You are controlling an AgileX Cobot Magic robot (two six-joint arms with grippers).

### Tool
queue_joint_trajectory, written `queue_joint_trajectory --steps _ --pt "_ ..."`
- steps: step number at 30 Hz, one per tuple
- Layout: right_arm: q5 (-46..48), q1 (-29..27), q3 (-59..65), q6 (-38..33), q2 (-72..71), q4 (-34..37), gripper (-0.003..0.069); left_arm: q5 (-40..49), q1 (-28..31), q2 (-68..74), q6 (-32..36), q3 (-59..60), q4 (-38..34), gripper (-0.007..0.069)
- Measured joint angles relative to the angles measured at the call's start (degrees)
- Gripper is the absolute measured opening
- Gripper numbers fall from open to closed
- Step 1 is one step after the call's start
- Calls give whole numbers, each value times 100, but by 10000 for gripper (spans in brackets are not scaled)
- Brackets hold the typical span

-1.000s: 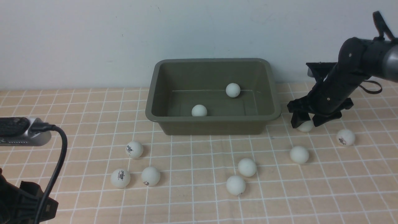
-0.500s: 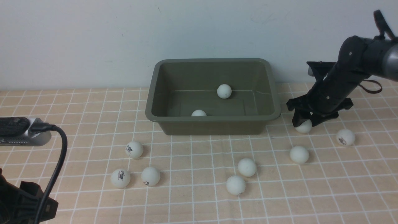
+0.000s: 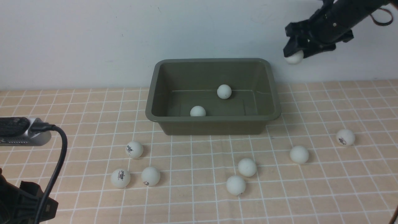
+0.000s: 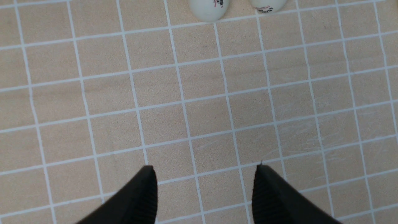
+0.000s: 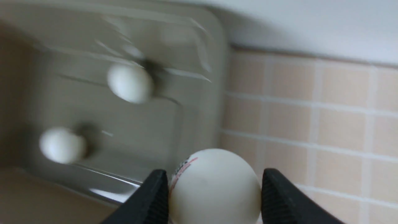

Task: Put the table tennis balls into the box on the light coffee tablecloth.
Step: 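Release the ping pong ball into the bin and lift the gripper away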

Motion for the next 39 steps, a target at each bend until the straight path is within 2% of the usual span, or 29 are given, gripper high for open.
queue_joint_trajectory --steps 4,10,14,22,31,39 --pt "57 268 -51 -272 51 440 351 0 0 0 0 0 0 343" --pt "78 866 -51 -455 475 212 351 0 0 0 0 0 0 343" --pt "83 1068 -51 -520 846 147 351 0 0 0 0 0 0 343" --pt "70 1090 -51 -617 1192 265 354 0 0 0 0 0 0 343" --pt "64 1090 -51 -781 1197 308 461 0 0 0 0 0 0 343" --pt "77 1064 -469 -797 1145 301 472 0 0 0 0 0 0 343"
